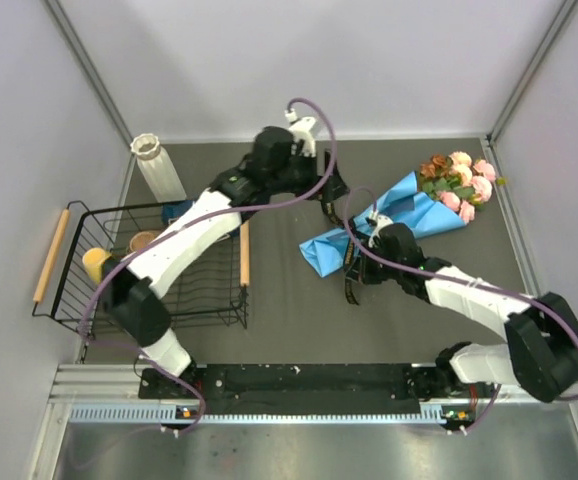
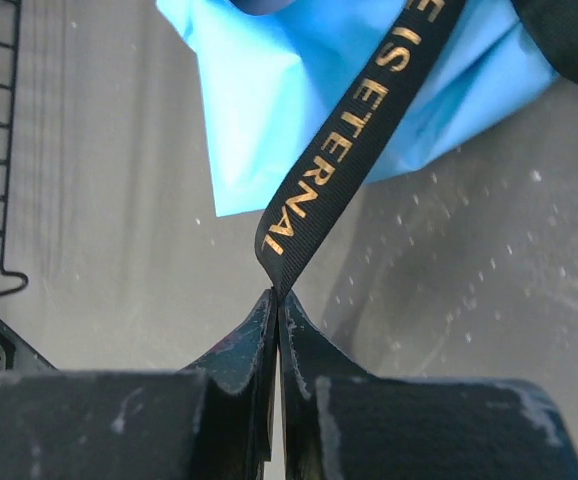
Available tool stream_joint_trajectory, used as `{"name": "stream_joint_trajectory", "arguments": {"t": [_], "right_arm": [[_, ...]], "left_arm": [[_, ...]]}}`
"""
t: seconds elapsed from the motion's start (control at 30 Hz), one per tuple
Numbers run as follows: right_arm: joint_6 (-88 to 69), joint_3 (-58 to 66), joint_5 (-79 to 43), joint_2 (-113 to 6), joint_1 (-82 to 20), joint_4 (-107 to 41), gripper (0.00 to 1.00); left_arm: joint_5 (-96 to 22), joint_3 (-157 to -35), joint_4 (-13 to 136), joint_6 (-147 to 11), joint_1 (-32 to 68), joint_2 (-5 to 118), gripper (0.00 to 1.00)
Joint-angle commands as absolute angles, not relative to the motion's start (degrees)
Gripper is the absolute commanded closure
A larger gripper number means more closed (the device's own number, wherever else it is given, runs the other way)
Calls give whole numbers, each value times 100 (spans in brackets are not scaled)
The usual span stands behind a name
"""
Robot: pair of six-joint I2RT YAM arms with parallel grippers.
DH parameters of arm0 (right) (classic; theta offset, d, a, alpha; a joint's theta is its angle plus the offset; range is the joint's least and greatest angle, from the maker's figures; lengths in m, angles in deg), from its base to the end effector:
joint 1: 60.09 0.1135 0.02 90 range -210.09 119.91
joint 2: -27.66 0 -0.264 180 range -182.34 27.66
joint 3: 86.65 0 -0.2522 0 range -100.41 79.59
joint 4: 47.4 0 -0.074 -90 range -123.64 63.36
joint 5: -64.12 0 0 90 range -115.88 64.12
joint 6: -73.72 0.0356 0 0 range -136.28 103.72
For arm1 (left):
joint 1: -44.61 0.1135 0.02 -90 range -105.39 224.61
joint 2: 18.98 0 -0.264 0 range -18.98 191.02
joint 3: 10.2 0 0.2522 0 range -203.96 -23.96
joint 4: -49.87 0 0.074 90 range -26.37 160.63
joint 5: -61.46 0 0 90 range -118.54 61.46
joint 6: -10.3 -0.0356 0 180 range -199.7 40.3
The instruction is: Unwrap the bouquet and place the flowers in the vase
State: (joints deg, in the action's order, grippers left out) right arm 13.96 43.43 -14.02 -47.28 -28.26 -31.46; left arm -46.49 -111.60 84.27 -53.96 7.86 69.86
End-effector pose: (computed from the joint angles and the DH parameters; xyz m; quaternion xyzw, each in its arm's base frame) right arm 0.2189 0.1445 0.1904 -0.0554 0.9043 0.2934 0.3052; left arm 0.2826 -0.2248 0.3922 0.1655 0.8060 -0.3976 0.4062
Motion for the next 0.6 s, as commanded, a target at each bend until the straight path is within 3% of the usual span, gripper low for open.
{"name": "stream_joint_trajectory", "arguments": {"t": [0.0,0.1,0.2,0.47,0.57], "right_arm": [[1527,4942,-1349,-3942,-2976,-3258,100],[1632,5242,-1366,-3432,-3064,-3311,100],[1738,5479,-1358,-3054,-3082,-3320,100],[1905,5955,-1243,-2639,-3108,-3829,100],[1923,5999,-1164,-2701,-3117,-3873,100]], "left_arm": [[-3183,-12335,8990,-5693,507,8128,25],[-2304,-12968,9281,-5632,436,9033,29],[-2151,-13250,9237,-5491,427,9412,28],[-3380,-13233,8842,-5228,445,10046,33],[-3085,-13076,9043,-4868,445,10126,27]]}}
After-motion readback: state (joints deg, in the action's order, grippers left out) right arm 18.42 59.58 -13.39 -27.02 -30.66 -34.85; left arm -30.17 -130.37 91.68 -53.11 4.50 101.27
